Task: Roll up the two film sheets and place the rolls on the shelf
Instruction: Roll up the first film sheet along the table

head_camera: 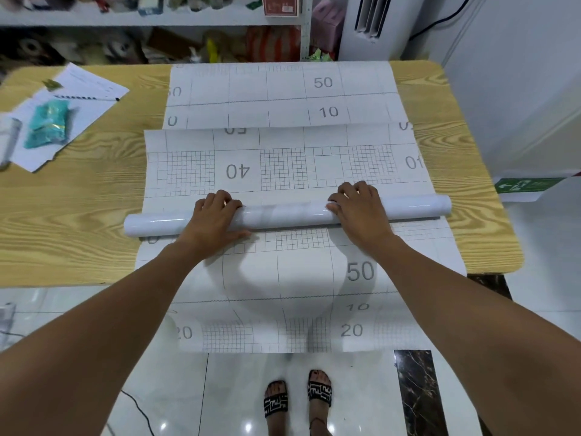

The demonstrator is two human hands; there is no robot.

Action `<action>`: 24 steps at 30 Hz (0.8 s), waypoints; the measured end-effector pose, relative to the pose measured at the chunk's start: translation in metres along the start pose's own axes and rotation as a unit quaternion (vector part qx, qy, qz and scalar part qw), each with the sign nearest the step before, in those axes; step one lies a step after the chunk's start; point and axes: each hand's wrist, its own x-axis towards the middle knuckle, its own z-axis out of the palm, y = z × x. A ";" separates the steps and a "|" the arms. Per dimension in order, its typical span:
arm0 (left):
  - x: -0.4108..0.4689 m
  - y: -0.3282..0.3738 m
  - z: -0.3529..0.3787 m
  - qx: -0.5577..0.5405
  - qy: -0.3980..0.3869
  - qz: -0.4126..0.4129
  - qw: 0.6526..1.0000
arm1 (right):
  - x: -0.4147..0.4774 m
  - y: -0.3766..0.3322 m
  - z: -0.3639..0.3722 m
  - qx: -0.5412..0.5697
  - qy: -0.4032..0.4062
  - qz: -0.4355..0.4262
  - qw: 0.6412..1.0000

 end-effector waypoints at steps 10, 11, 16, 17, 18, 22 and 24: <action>0.011 -0.002 -0.006 -0.041 -0.019 -0.015 0.999 | -0.004 0.001 -0.008 0.055 -0.035 -0.018 0.998; 0.011 -0.003 -0.006 -0.043 -0.020 -0.018 0.999 | -0.004 0.001 -0.008 0.068 -0.037 -0.014 0.997; 0.011 -0.007 -0.006 -0.001 -0.002 -0.003 1.000 | -0.004 0.002 -0.005 0.074 -0.029 -0.003 0.997; 0.011 -0.006 -0.006 0.003 0.000 -0.003 1.000 | -0.003 0.002 -0.004 0.073 -0.034 0.000 0.997; 0.011 -0.006 -0.006 0.004 0.001 -0.006 1.000 | -0.002 0.003 -0.004 0.071 -0.039 0.001 0.997; 0.012 -0.006 -0.008 0.017 -0.005 -0.020 1.000 | 0.002 0.004 -0.006 0.067 -0.057 -0.004 0.996; 0.012 -0.006 -0.009 0.021 -0.020 -0.015 0.999 | 0.003 0.004 -0.006 0.055 -0.058 -0.008 0.997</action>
